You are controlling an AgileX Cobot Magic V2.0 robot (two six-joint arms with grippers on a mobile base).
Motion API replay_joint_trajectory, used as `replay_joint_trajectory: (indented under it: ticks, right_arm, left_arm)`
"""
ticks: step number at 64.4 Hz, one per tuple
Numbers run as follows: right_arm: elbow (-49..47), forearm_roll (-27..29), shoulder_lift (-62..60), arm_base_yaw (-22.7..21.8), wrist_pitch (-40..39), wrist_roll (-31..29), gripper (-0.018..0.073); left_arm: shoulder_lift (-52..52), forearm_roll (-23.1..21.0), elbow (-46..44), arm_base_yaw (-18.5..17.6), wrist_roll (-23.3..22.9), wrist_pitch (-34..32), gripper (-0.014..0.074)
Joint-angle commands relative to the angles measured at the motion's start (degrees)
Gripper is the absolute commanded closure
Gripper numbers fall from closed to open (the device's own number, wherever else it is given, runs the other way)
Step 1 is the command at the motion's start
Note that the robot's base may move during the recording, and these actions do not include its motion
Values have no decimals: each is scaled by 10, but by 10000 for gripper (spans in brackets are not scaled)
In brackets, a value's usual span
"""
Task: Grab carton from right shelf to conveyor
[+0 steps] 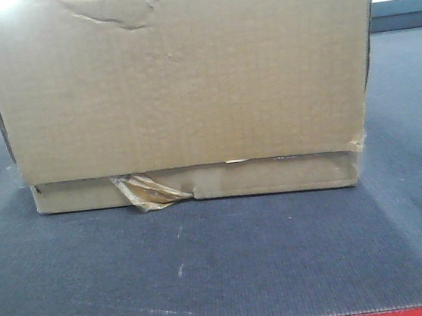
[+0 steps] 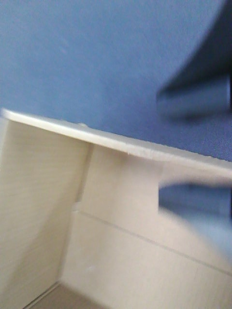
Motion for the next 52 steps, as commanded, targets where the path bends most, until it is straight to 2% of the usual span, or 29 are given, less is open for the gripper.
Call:
replay_joint_trajectory:
  ticks: [1, 5, 11, 26, 33, 52]
  right_arm:
    - [3, -6, -43, -12, 8, 1, 561]
    - [22, -8, -70, -21, 9, 1, 620]
    - [69, -11, -112, -41, 0, 1, 615]
    - [253, -30, -223, -72, -78, 1, 615]
    - [348, -30, -281, -72, -131, 1, 615]
    - [563, -30, -441, -72, -250, 1, 615]
  left_arm:
    - [-49, -24, 34, 14, 5, -20, 31]
    - [-79, -35, 71, 30, 7, -33, 60]
    - [-131, -38, 147, 61, 8, -64, 173]
    - [-250, -39, 319, 129, 8, -145, 627]
    - [-303, -38, 390, 140, 8, -166, 598]
    - [-470, -38, 557, 140, 8, -269, 603]
